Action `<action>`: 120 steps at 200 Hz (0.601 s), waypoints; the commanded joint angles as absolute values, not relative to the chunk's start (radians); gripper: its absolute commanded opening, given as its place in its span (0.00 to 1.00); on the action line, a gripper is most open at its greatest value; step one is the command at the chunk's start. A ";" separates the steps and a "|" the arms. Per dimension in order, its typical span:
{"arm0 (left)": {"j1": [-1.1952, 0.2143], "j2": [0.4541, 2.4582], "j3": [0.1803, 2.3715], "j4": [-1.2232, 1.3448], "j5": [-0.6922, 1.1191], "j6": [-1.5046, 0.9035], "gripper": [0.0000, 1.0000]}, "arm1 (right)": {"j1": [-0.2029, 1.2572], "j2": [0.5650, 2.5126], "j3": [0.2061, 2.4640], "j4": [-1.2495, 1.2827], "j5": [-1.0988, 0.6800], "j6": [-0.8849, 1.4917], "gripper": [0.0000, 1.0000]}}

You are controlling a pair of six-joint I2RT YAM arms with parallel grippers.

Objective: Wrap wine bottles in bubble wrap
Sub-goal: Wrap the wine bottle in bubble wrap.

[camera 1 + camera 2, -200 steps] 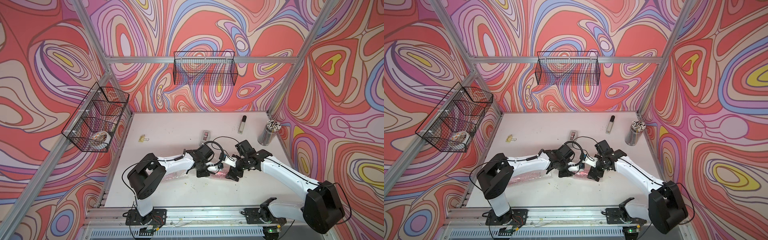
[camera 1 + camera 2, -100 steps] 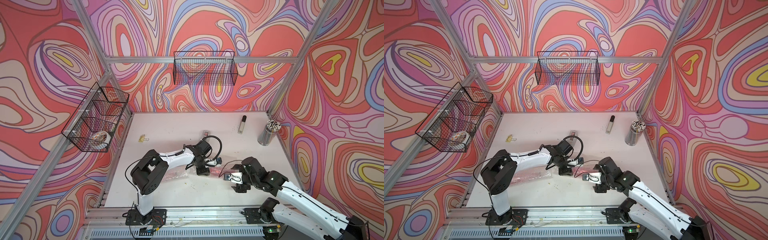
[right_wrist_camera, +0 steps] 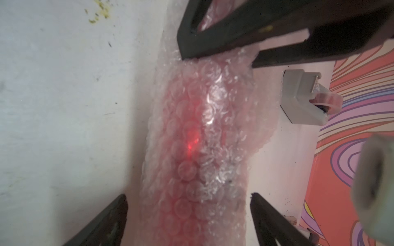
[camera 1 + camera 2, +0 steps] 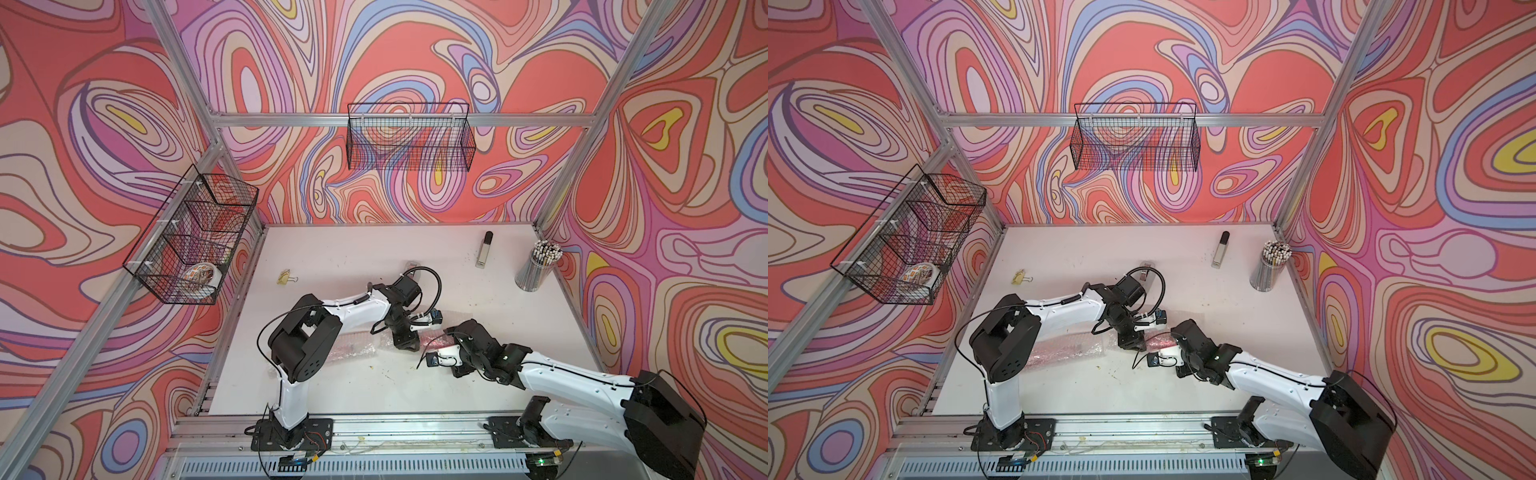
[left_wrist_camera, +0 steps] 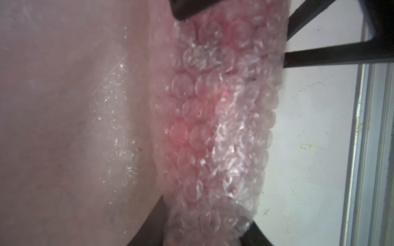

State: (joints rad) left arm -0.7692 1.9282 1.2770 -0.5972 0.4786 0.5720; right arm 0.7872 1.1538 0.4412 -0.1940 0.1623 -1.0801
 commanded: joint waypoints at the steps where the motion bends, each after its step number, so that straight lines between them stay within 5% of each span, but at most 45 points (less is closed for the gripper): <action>1: -0.759 1.947 1.305 -0.653 0.530 0.568 0.48 | 0.794 1.189 0.473 -0.177 0.187 -1.069 0.86; 67: -0.746 1.894 1.326 -0.680 0.560 0.548 0.71 | 0.798 1.287 0.513 -0.234 0.164 -0.968 0.58; 120: -0.710 1.703 1.272 -0.709 0.321 0.519 0.84 | 0.793 1.304 0.571 -0.380 -0.084 -0.801 0.52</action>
State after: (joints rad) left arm -0.7296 1.8214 1.2915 -0.6483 0.4538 0.5396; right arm 0.7895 1.2869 0.5442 -0.2626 0.1234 -0.9195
